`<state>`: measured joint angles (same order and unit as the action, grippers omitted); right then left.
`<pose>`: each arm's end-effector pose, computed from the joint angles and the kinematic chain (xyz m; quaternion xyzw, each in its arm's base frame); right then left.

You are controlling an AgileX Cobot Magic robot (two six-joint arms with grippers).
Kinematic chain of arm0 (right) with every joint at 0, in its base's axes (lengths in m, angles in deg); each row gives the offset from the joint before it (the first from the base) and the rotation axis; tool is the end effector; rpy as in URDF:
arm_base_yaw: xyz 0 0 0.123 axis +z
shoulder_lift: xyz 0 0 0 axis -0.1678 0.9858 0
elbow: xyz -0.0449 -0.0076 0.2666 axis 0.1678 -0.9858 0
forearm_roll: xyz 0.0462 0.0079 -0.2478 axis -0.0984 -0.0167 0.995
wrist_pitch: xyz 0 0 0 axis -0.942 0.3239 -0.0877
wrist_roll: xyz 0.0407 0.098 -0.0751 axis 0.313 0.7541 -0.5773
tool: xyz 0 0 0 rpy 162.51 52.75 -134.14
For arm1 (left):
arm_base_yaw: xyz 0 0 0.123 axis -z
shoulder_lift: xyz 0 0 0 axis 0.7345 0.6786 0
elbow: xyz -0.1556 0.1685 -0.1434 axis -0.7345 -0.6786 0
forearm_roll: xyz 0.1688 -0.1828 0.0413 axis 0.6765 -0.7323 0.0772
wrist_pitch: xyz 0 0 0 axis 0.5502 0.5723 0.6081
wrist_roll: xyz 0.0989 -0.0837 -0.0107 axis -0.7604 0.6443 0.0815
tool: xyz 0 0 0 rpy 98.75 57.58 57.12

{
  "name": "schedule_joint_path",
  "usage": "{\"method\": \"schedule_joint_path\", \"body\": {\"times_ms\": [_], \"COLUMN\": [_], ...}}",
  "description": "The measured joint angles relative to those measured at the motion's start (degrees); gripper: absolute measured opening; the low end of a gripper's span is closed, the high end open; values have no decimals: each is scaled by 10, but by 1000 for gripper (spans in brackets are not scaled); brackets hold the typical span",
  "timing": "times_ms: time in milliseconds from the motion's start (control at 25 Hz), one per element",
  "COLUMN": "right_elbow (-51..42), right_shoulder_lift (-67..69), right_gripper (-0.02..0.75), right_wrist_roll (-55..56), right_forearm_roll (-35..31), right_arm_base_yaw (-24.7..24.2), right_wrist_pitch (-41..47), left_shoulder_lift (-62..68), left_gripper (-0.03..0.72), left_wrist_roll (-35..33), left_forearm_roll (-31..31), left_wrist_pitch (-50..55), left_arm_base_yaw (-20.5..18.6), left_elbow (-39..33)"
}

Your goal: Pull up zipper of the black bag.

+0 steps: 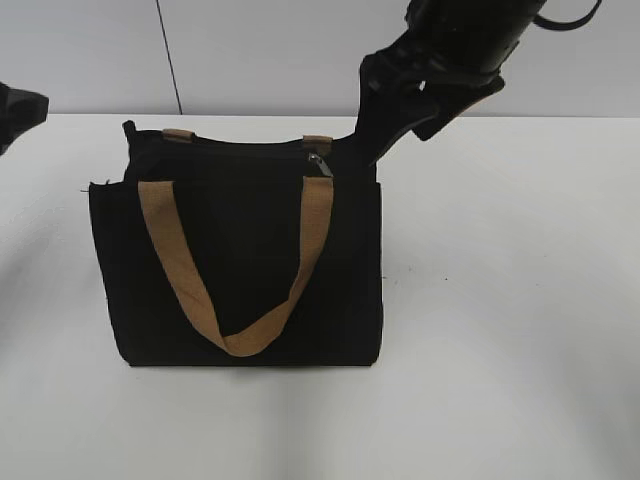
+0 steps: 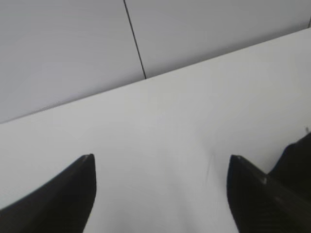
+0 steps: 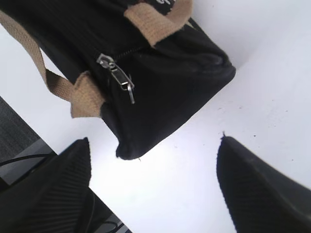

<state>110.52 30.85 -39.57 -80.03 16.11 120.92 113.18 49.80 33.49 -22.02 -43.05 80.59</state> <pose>0.3315 0.2030 0.2584 -0.3513 0.9123 0.1634 0.1328 0.3042 -0.0449 0.2375 0.1898 0.8184 -0.0201 0.5420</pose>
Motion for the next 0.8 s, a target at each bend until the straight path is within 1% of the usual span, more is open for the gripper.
{"method": "schedule_joint_path", "body": {"times_ms": [80,160,240,320,400,440,480,520,600,640,720,800], "right_elbow": [0,0,-1,-1,-1,-2,-5,-10,-26,-37,-63,-98], "right_shoulder_lift": [-19,-36,-52,-68,-82,-90,-97,-109,-128,-141,-169,-204], "right_gripper": [608,602,596,596,596,596,596,596,596,596,596,596], "right_wrist_roll": [-1,-1,3,15,31,39,43,46,48,48,49,49], "right_forearm_roll": [6,17,39,74,115,126,131,136,138,140,141,141], "right_arm_base_yaw": [0,0,1,5,9,10,11,11,11,11,11,11], "right_wrist_pitch": [-4,-5,-6,-5,0,1,1,1,1,1,1,-2], "left_shoulder_lift": [0,0,1,1,1,1,1,1,1,1,-1,-12], "left_gripper": [628,606,573,533,512,505,503,501,499,498,494,477], "left_wrist_roll": [1,5,9,9,6,-8,-34,-70,-149,-194,-281,-373], "left_forearm_roll": [-14,-51,-89,-121,-145,-168,-196,-237,-333,-371,-457,-520], "left_wrist_pitch": [23,53,96,155,206,232,256,275,330,366,442,519], "left_arm_base_yaw": [0,1,19,57,111,134,159,182,212,221,228,228], "left_elbow": [-14,-28,-35,-36,-36,-36,-36,-36,-35,-32,-14,13]}}
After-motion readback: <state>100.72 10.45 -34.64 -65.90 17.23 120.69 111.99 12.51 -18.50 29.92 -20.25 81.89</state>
